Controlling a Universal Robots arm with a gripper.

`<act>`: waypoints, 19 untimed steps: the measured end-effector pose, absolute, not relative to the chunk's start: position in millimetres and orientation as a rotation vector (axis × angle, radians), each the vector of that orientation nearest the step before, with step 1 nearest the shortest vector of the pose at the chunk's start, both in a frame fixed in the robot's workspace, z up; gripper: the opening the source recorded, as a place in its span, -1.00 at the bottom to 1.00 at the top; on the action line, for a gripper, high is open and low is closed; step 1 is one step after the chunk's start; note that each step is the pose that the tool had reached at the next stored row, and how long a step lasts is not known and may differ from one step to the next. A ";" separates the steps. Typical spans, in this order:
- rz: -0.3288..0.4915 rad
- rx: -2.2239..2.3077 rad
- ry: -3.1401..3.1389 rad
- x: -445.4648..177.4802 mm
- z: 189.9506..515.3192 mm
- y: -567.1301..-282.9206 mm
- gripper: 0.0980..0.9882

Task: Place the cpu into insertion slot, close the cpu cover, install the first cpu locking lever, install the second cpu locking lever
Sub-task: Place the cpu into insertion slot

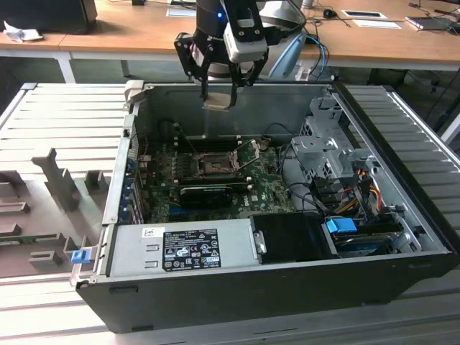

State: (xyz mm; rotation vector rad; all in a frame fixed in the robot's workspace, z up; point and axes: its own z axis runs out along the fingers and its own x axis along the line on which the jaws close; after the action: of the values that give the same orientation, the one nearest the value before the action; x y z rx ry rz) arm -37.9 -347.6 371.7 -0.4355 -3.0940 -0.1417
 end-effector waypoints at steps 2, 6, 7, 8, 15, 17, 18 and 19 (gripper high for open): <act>-0.141 -0.437 -3.093 -37.9 371.3 -347.6 -0.04; -0.141 -0.444 -3.092 -37.9 370.8 -347.6 -0.04; -0.141 -0.446 -3.091 -37.9 370.8 -347.6 -0.04; -0.141 -0.449 -3.091 -37.9 370.7 -347.6 -0.04; -0.141 -0.463 -3.089 -37.9 370.5 -347.6 -0.04; -0.142 -0.466 -3.089 -37.9 370.5 -347.6 -0.04; -0.141 -0.467 -3.089 -37.9 370.5 -347.6 -0.04; -0.142 -0.469 -3.089 -37.9 370.4 -347.6 -0.04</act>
State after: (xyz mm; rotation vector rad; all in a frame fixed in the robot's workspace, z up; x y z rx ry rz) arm -37.9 -347.6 370.4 -0.4688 -3.0885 -0.1416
